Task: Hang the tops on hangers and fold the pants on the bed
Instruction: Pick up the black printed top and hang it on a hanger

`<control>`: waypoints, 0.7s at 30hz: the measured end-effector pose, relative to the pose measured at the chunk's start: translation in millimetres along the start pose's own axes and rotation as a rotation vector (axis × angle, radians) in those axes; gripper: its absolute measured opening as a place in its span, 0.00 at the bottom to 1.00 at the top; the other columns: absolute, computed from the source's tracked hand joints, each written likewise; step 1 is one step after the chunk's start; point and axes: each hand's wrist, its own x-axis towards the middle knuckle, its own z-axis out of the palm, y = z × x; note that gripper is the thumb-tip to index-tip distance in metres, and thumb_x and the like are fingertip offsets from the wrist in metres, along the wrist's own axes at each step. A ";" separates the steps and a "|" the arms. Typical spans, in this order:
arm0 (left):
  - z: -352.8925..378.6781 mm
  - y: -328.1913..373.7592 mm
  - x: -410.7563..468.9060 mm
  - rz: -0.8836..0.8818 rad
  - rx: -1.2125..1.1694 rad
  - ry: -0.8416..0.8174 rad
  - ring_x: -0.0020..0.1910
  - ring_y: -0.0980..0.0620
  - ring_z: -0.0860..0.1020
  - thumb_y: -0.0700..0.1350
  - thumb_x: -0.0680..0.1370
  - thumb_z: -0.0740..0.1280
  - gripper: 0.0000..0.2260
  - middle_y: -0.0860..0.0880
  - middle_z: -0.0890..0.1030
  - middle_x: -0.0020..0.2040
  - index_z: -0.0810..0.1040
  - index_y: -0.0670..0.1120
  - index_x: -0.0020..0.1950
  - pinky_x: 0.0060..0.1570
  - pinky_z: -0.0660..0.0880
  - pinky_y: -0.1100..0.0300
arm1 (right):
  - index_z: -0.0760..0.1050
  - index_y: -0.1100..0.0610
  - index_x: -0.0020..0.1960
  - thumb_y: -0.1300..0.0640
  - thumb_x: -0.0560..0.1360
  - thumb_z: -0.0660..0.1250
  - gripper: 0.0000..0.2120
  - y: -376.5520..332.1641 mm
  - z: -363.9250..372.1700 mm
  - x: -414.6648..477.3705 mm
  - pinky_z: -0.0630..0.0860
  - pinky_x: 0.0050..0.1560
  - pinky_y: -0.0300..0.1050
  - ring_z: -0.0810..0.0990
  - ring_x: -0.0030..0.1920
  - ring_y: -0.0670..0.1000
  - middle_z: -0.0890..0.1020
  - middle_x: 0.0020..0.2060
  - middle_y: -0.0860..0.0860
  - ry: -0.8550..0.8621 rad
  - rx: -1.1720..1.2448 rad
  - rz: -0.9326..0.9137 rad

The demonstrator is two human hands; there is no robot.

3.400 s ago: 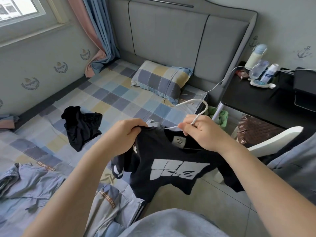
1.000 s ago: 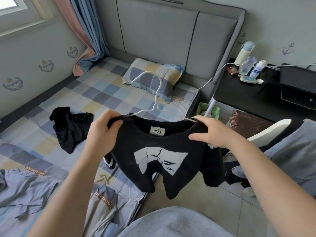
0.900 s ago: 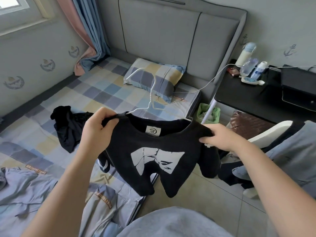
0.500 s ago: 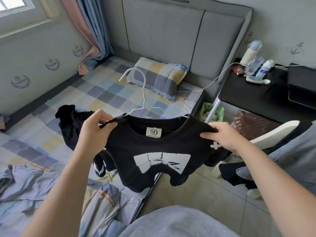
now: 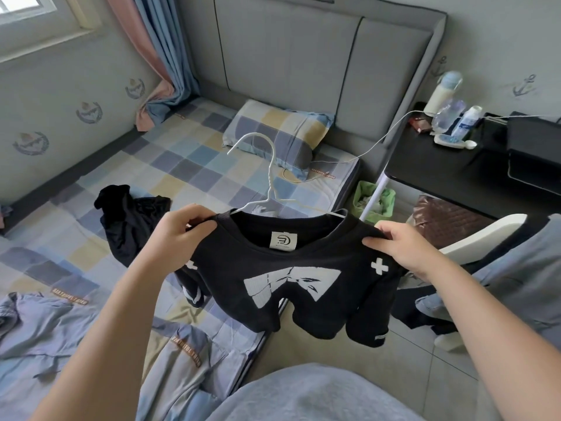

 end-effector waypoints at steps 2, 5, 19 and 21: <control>-0.1 0.9 1.6 0.001 -0.020 0.053 0.43 0.60 0.79 0.40 0.79 0.70 0.13 0.60 0.82 0.43 0.82 0.60 0.44 0.48 0.77 0.57 | 0.79 0.59 0.44 0.56 0.74 0.76 0.08 -0.4 -2.0 -1.4 0.78 0.49 0.47 0.85 0.44 0.52 0.86 0.42 0.54 -0.045 0.033 0.033; 2.6 2.7 2.0 0.027 0.025 0.114 0.42 0.63 0.78 0.40 0.80 0.69 0.16 0.64 0.81 0.43 0.79 0.64 0.44 0.44 0.73 0.62 | 0.83 0.54 0.43 0.61 0.73 0.76 0.03 -4.6 -6.2 -2.2 0.78 0.50 0.45 0.86 0.47 0.52 0.87 0.43 0.52 -0.099 -0.024 0.020; 9.1 7.8 -1.8 0.138 0.205 0.153 0.51 0.50 0.76 0.41 0.81 0.67 0.09 0.56 0.79 0.48 0.83 0.49 0.59 0.56 0.74 0.52 | 0.78 0.50 0.46 0.66 0.75 0.71 0.12 -34.8 3.1 -10.6 0.75 0.56 0.43 0.79 0.50 0.49 0.79 0.46 0.46 0.371 -0.285 -0.390; 9.9 12.6 -3.8 0.135 0.104 0.180 0.54 0.52 0.76 0.40 0.81 0.67 0.09 0.60 0.80 0.50 0.83 0.51 0.57 0.57 0.74 0.55 | 0.77 0.51 0.49 0.63 0.73 0.74 0.11 -35.6 0.5 -10.9 0.73 0.62 0.47 0.77 0.57 0.51 0.77 0.52 0.47 0.275 -0.285 -0.364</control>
